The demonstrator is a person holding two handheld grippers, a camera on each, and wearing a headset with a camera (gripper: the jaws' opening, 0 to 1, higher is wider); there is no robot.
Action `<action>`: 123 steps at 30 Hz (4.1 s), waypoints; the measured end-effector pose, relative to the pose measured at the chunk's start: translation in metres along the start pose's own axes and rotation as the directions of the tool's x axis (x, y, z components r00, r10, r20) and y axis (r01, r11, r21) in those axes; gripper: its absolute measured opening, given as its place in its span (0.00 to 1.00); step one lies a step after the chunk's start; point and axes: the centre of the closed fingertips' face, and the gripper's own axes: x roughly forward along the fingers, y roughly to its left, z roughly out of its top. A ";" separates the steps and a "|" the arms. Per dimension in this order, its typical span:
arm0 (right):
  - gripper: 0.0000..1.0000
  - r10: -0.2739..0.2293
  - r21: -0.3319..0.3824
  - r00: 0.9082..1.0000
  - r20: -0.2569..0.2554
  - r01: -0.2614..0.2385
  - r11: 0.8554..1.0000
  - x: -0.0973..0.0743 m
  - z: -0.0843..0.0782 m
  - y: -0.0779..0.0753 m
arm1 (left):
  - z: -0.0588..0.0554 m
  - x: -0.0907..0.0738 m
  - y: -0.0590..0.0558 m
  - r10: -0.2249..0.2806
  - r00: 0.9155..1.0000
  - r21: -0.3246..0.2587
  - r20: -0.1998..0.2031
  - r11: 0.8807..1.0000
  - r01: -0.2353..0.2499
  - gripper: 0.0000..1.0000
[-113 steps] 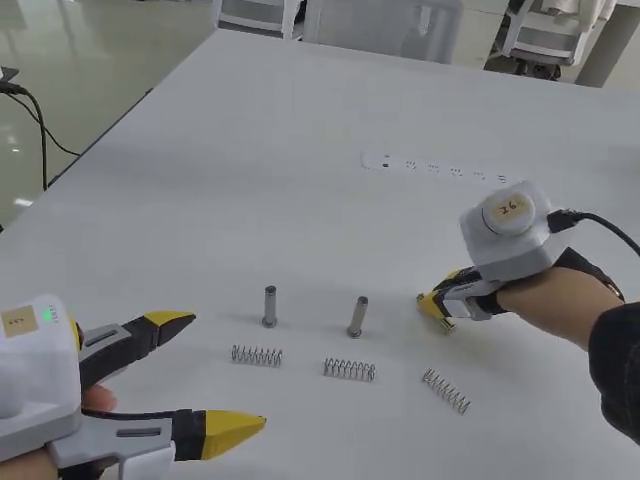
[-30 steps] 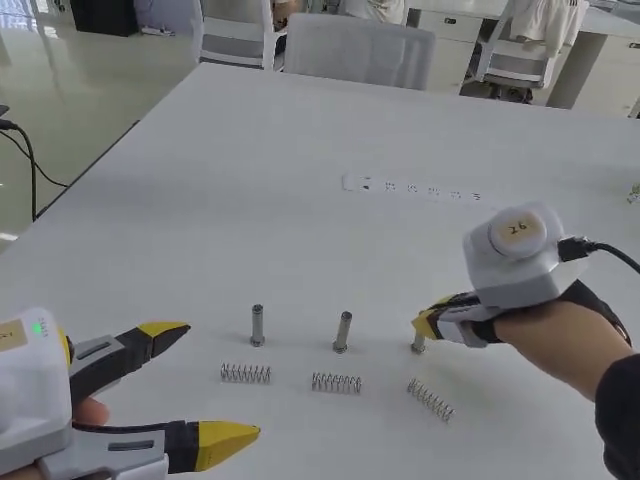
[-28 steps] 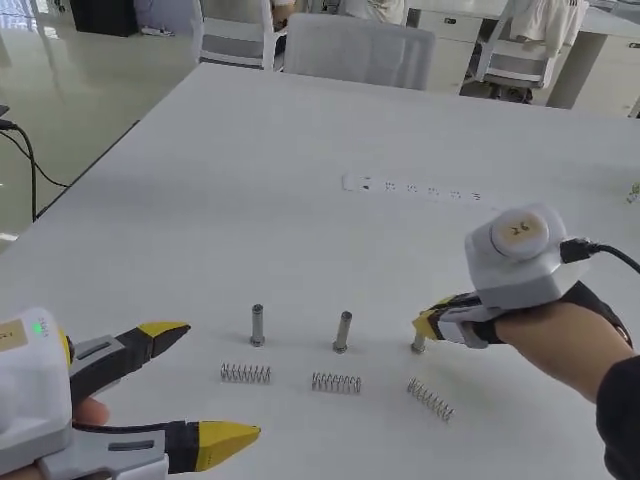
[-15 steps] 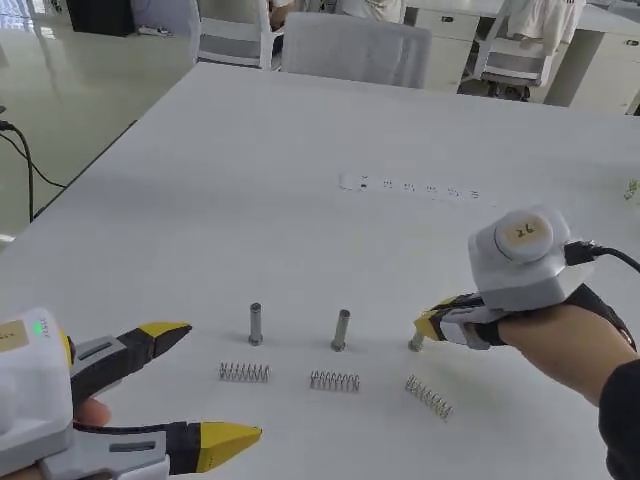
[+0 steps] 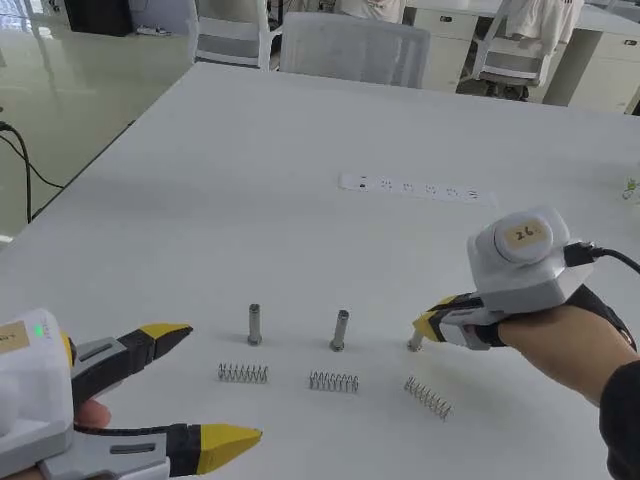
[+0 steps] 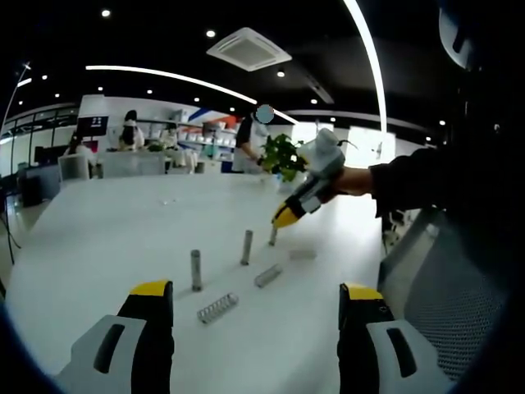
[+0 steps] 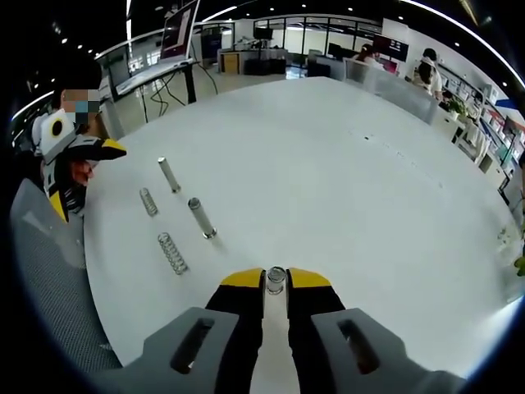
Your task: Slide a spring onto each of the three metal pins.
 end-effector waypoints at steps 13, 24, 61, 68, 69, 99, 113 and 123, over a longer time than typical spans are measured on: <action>0.16 -0.012 -0.001 1.000 0.018 0.012 1.000 -0.009 -0.006 -0.003 | 0.002 0.000 -0.001 -0.003 1.000 0.005 0.001 1.000 0.003 0.79; 0.17 0.019 -0.021 1.000 -0.003 -0.019 1.000 -0.023 -0.020 0.012 | 0.002 0.002 -0.004 -0.014 1.000 0.009 0.001 1.000 0.014 0.79; 0.11 0.112 -0.101 0.970 -0.216 -0.137 0.985 -0.012 -0.079 0.054 | -0.002 -0.001 -0.006 -0.029 1.000 0.004 0.001 1.000 0.029 0.78; 0.09 0.094 -0.134 0.968 -0.233 -0.128 0.983 -0.012 -0.080 0.054 | -0.002 0.000 -0.007 -0.031 1.000 0.003 0.001 0.999 0.031 0.77; 0.09 0.093 -0.138 0.968 -0.235 -0.128 0.982 -0.012 -0.080 0.054 | -0.002 0.000 -0.007 -0.032 0.999 0.003 0.000 0.999 0.032 0.77; 0.07 0.136 -0.182 0.972 -0.191 -0.171 0.968 -0.021 -0.046 0.075 | -0.001 0.010 -0.017 -0.095 0.995 0.048 -0.039 0.994 0.097 0.73; 0.07 0.208 -0.266 0.959 -0.192 -0.255 0.930 -0.015 -0.023 0.103 | -0.001 0.025 -0.025 -0.149 0.986 0.087 -0.077 0.984 0.156 0.69; 0.07 0.251 -0.330 0.945 -0.210 -0.310 0.892 -0.013 -0.012 0.123 | -0.001 0.039 -0.037 -0.200 0.975 0.118 -0.099 0.970 0.211 0.64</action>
